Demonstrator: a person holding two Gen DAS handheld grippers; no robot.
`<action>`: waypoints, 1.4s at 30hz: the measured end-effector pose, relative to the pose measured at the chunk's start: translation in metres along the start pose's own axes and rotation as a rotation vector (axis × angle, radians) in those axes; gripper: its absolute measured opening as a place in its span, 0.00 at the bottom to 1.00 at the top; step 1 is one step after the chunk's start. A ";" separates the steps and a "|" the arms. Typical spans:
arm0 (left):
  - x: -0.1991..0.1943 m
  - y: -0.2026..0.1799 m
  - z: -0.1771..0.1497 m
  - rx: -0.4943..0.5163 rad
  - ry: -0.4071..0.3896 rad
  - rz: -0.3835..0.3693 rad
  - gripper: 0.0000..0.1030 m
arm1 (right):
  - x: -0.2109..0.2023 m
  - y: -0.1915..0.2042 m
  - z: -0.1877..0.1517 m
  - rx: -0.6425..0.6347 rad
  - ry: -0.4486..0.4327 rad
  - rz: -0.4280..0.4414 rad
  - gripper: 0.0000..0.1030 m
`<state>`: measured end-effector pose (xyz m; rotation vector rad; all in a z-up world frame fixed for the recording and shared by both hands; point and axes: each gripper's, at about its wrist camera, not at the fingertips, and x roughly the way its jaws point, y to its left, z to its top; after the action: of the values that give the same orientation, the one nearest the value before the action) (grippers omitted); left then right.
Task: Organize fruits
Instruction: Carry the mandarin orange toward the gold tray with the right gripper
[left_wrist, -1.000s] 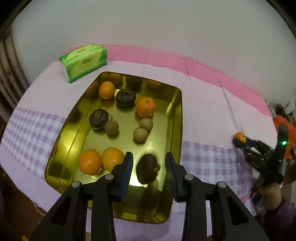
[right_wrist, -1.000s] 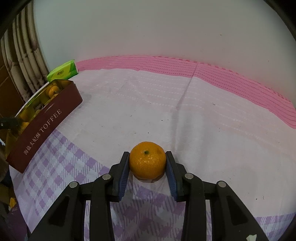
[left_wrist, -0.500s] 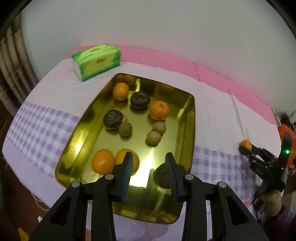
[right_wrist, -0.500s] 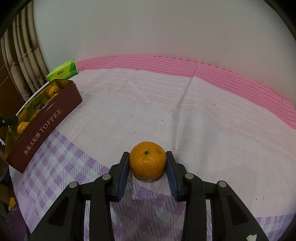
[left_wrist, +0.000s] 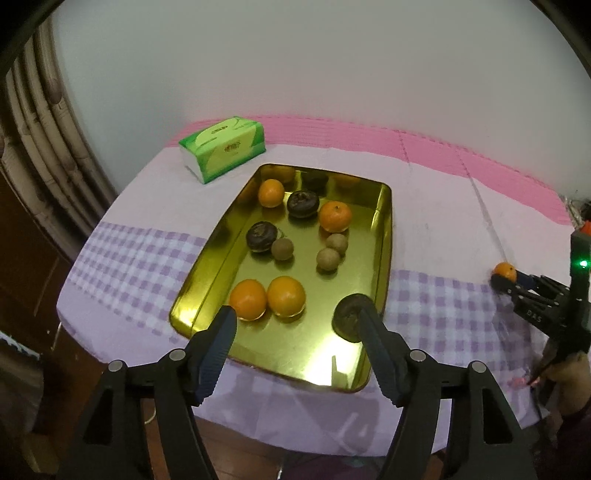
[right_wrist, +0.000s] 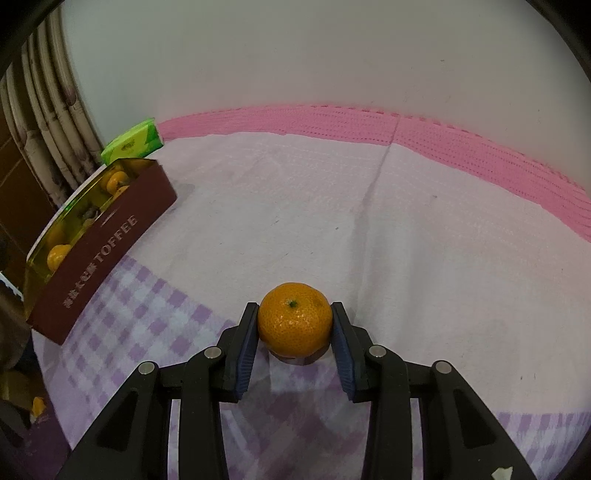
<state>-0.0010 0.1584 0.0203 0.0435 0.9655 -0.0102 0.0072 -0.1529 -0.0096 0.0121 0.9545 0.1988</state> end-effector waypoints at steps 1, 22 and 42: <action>0.000 0.002 0.000 -0.005 -0.001 -0.001 0.67 | -0.001 0.003 -0.001 -0.004 0.004 0.003 0.34; 0.010 0.012 -0.005 -0.017 0.010 0.012 0.75 | -0.025 0.061 -0.004 -0.071 0.013 0.065 0.34; 0.019 0.013 -0.006 -0.021 0.051 0.023 0.78 | -0.024 0.087 -0.006 -0.096 0.034 0.098 0.34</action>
<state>0.0050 0.1715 0.0020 0.0362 1.0159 0.0224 -0.0258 -0.0725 0.0150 -0.0324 0.9782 0.3361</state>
